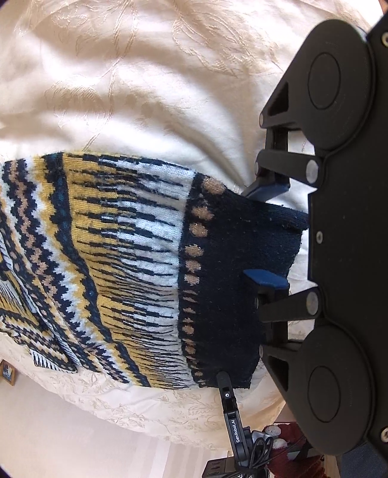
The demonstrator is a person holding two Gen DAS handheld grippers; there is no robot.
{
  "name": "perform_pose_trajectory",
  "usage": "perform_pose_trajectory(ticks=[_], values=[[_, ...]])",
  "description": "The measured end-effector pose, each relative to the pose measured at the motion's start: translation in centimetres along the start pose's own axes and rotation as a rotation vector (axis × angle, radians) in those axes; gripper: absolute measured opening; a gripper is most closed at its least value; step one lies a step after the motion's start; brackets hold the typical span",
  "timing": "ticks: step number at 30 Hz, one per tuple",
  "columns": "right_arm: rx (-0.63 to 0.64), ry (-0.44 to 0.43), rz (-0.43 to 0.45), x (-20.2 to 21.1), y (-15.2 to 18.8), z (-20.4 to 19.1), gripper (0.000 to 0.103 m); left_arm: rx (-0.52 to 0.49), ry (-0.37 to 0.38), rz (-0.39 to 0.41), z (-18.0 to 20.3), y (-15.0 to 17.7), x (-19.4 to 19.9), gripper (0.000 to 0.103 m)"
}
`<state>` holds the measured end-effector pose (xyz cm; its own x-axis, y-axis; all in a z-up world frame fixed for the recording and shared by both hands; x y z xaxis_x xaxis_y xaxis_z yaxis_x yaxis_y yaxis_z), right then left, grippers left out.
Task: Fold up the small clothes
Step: 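Grasp the navy ribbed hem with the right tool while the left tool grasps it too, then lift the hem with both tools and fold it toward the collar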
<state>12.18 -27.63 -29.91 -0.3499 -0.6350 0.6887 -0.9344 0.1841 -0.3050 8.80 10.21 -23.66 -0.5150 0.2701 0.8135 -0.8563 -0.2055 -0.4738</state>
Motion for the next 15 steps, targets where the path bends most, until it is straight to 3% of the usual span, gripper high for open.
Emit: perform_pose_trajectory(ticks=[1, 2, 3, 7, 15], values=[[-0.003, 0.003, -0.012, -0.2, 0.0, -0.1, 0.039, 0.006, 0.007, -0.004, 0.0, 0.0, 0.0, 0.023], [-0.012, -0.008, -0.024, -0.3, 0.1, -0.2, 0.018, 0.017, 0.020, -0.005, 0.0, -0.1, 0.0, 0.015], [-0.025, -0.020, -0.025, -0.2, 0.0, -0.3, 0.015, 0.027, 0.027, -0.001, 0.1, -0.2, 0.3, 0.013], [-0.017, -0.036, 0.009, 1.2, -0.5, -1.0, 0.013, 0.027, 0.062, 0.062, 0.8, -1.5, 2.4, 0.010], [-0.030, -0.118, 0.208, 5.9, -5.7, -3.2, 0.012, 0.044, 0.133, 0.255, 3.5, -8.1, 6.6, 0.010]])
Point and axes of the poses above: each gripper's, at about its wrist camera, not at the fingertips, and x roughly against the way its jaws point, z to its right, y to its underside, the point moved 4 cm from there along -x, roughly the way its jaws point, and after that the axes turned 14 degrees about z, right-handed, at the moved point
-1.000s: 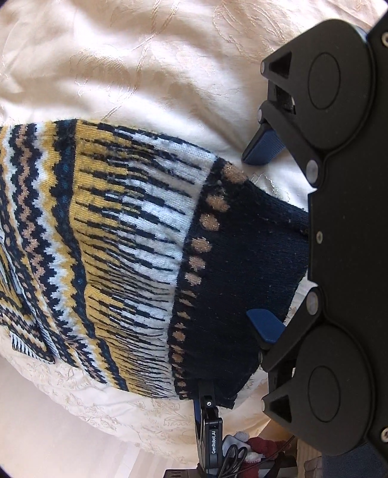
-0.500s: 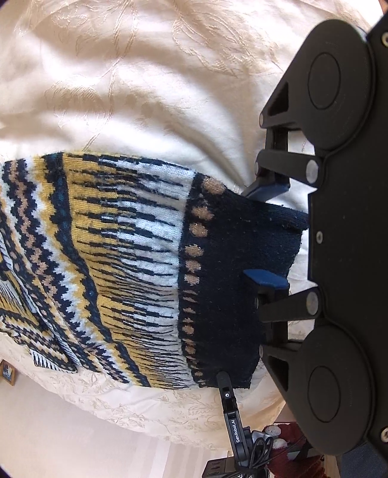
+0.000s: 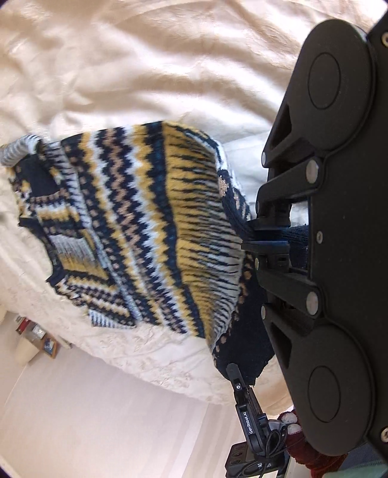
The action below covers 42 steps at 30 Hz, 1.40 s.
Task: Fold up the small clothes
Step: 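Lift the hem with both tools and fold it toward the collar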
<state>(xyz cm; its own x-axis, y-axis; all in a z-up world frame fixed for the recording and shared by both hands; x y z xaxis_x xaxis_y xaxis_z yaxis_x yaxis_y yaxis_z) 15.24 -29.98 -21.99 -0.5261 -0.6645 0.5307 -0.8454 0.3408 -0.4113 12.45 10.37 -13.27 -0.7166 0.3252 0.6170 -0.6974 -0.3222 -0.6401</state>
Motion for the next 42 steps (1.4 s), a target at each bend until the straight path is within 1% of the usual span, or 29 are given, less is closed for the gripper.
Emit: perform_pose_trajectory(ticks=[2, 3, 7, 9, 12, 16, 20, 24, 30, 31, 32, 34, 35, 36, 37, 38, 39, 41, 42], values=[[0.003, -0.015, 0.054, 0.3, -2.0, -0.7, 0.012, 0.008, 0.004, 0.058, 0.6, -2.1, -0.1, 0.008], [0.004, -0.021, 0.079, 0.3, -3.0, -1.0, 0.012, 0.013, 0.004, 0.084, 0.8, -3.1, -0.3, 0.005], [0.008, -0.044, 0.182, -0.1, -7.3, -2.1, 0.012, 0.033, 0.018, 0.175, 1.3, -7.3, -1.6, 0.005], [0.010, -0.052, 0.227, -0.7, -9.6, -2.4, 0.012, 0.017, 0.021, 0.209, 1.5, -9.3, -2.8, 0.005], [-0.002, -0.056, 0.285, -2.0, -13.3, -2.3, 0.012, 0.023, 0.023, 0.245, 1.7, -11.9, -4.9, 0.005], [-0.015, -0.047, 0.344, -4.4, -17.6, -1.9, 0.012, 0.018, 0.024, 0.290, 1.8, -15.2, -7.7, 0.005], [-0.012, -0.018, 0.368, -7.8, -21.5, -1.0, 0.012, -0.013, 0.021, 0.300, 2.0, -18.1, -11.8, 0.005], [-0.041, 0.029, 0.354, -12.0, -24.3, 0.7, 0.012, -0.015, 0.000, 0.273, 1.3, -19.9, -16.2, 0.005], [-0.075, 0.108, 0.286, -17.6, -25.8, 3.6, 0.013, -0.004, -0.074, 0.195, -0.6, -20.5, -22.3, 0.006], [-0.075, 0.119, 0.277, -18.2, -25.9, 3.9, 0.014, 0.004, -0.089, 0.178, -1.0, -20.5, -23.0, 0.006], [-0.072, 0.129, 0.268, -18.7, -25.9, 4.1, 0.018, 0.015, -0.098, 0.167, -1.4, -20.4, -23.6, 0.007], [-0.069, 0.149, 0.261, -19.5, -26.0, 4.5, 0.021, 0.036, -0.110, 0.151, -2.1, -20.5, -24.4, 0.012], [-0.069, 0.156, 0.259, -19.7, -26.1, 4.6, 0.021, 0.041, -0.118, 0.151, -2.5, -20.7, -24.6, 0.017], [-0.072, 0.160, 0.256, -19.9, -26.2, 4.7, 0.021, 0.040, -0.127, 0.159, -2.7, -21.0, -24.7, 0.028], [-0.072, 0.161, 0.255, -20.0, -26.3, 4.8, 0.025, 0.035, -0.137, 0.172, -2.8, -21.3, -24.6, 0.031], [-0.068, 0.165, 0.255, -20.0, -26.3, 4.8, 0.032, 0.026, -0.145, 0.185, -2.8, -21.7, -24.5, 0.032], [-0.057, 0.170, 0.259, -20.0, -26.4, 4.8, 0.036, 0.012, -0.156, 0.197, -2.8, -22.3, -24.4, 0.034], [-0.032, 0.180, 0.293, -19.5, -26.7, 4.5, 0.063, -0.016, -0.170, 0.213, -2.6, -23.1, -23.9, 0.035], [-0.028, 0.178, 0.313, -19.1, -26.8, 4.4, 0.068, -0.033, -0.173, 0.220, -2.4, -23.5, -23.5, 0.035]])
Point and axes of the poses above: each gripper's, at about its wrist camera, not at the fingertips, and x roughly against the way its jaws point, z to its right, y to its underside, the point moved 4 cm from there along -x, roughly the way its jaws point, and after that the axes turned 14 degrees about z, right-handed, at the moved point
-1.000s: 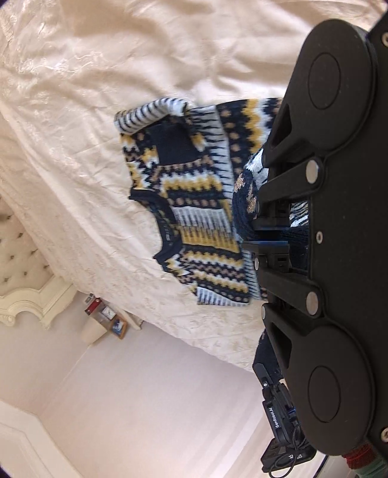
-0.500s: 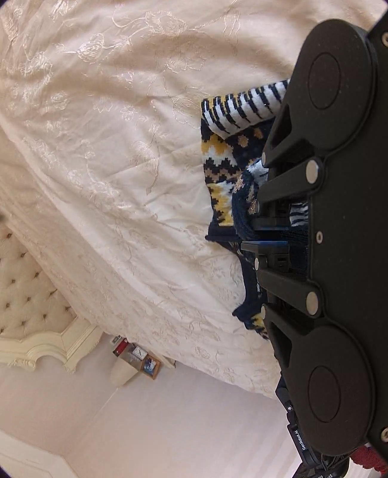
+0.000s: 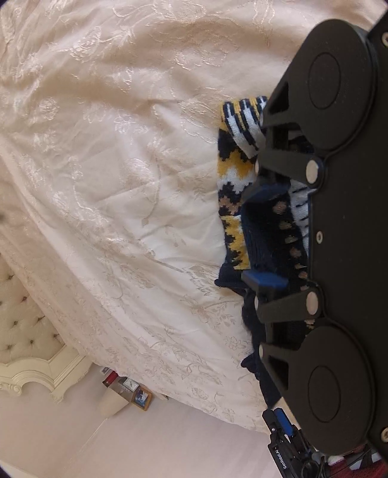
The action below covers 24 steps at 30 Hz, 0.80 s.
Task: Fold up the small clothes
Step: 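Lift the hem with both tools and fold it toward the collar, then lower the hem onto the sweater body and open both tools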
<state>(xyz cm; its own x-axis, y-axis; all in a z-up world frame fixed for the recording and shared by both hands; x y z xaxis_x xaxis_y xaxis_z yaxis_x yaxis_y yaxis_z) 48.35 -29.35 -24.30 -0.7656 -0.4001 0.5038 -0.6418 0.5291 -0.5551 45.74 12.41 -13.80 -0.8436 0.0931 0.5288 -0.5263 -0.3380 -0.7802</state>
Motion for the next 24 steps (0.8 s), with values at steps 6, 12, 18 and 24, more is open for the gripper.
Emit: perform_pose_trajectory(ticks=[6, 12, 18, 24], values=[[0.077, -0.023, 0.057, 2.2, -0.9, -1.8, 0.070, -0.141, 0.023, 0.005, 2.4, -0.7, 2.4, 0.042], [0.289, -0.097, -0.050, 2.2, 2.9, -6.8, 0.070, -0.341, 0.096, -0.122, 6.5, 4.9, 2.6, 0.043], [0.476, -0.055, -0.171, 0.3, 7.0, -8.2, 0.070, -0.443, 0.015, -0.241, 5.3, 10.5, 1.4, 0.043], [0.512, 0.069, -0.228, -1.3, 7.8, -4.2, 0.067, -0.491, -0.030, -0.282, 1.5, 12.2, 1.0, 0.045]])
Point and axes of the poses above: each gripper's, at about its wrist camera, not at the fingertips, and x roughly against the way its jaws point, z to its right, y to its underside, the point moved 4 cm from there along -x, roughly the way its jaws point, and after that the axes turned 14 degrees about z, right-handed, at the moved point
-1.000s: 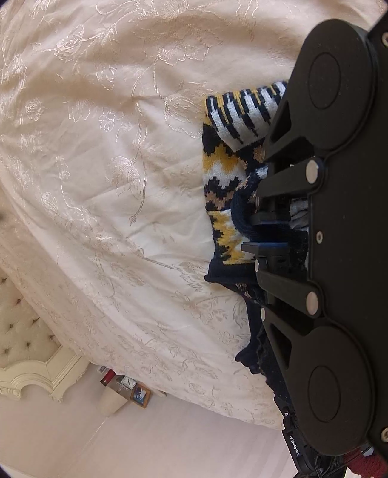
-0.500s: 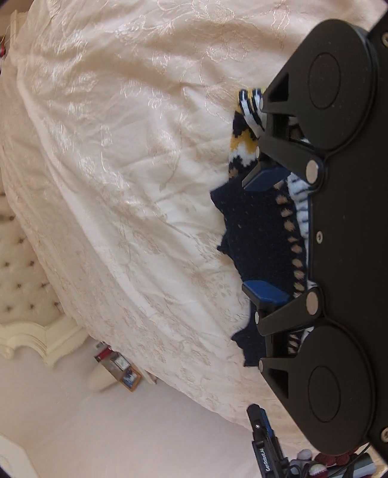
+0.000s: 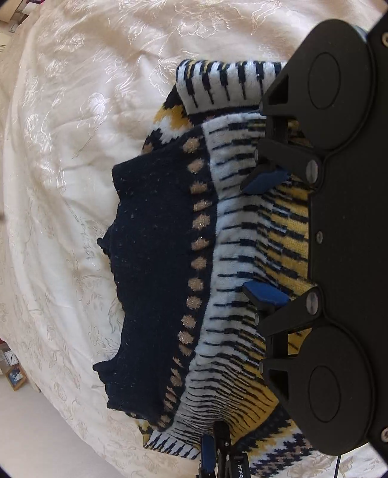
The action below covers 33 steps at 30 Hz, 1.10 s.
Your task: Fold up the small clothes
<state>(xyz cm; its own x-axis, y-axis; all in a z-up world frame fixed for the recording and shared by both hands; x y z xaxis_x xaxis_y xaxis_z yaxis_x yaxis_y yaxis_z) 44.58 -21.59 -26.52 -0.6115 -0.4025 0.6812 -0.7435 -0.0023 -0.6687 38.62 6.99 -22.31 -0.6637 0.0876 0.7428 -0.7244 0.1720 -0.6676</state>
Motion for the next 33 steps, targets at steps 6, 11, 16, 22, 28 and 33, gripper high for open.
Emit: perform_pose_trajectory(ticks=[6, 11, 16, 22, 28, 33], values=[[-0.002, 0.009, -0.004, 0.5, -0.6, -0.4, 0.068, 0.007, -0.027, -0.006, 0.7, -0.9, 1.1, 0.044], [0.000, 0.006, 0.066, 4.3, -0.5, -1.2, 0.074, 0.013, -0.010, 0.046, 1.9, -0.1, 4.6, 0.045], [-0.003, 0.053, 0.038, 6.8, 3.9, -1.1, 0.075, 0.044, -0.016, -0.031, 2.4, 4.0, 6.1, 0.045], [-0.013, 0.117, -0.049, 7.9, 9.2, 0.1, 0.075, 0.083, -0.031, -0.087, 1.8, 7.6, 7.0, 0.047], [-0.121, 0.097, -0.015, 10.0, 9.1, 0.0, 0.085, 0.149, -0.021, -0.142, 1.6, 9.7, 8.4, 0.049], [-0.227, 0.054, -0.021, 11.9, 10.9, -0.7, 0.086, 0.212, -0.005, -0.165, 2.0, 12.2, 10.2, 0.058]])
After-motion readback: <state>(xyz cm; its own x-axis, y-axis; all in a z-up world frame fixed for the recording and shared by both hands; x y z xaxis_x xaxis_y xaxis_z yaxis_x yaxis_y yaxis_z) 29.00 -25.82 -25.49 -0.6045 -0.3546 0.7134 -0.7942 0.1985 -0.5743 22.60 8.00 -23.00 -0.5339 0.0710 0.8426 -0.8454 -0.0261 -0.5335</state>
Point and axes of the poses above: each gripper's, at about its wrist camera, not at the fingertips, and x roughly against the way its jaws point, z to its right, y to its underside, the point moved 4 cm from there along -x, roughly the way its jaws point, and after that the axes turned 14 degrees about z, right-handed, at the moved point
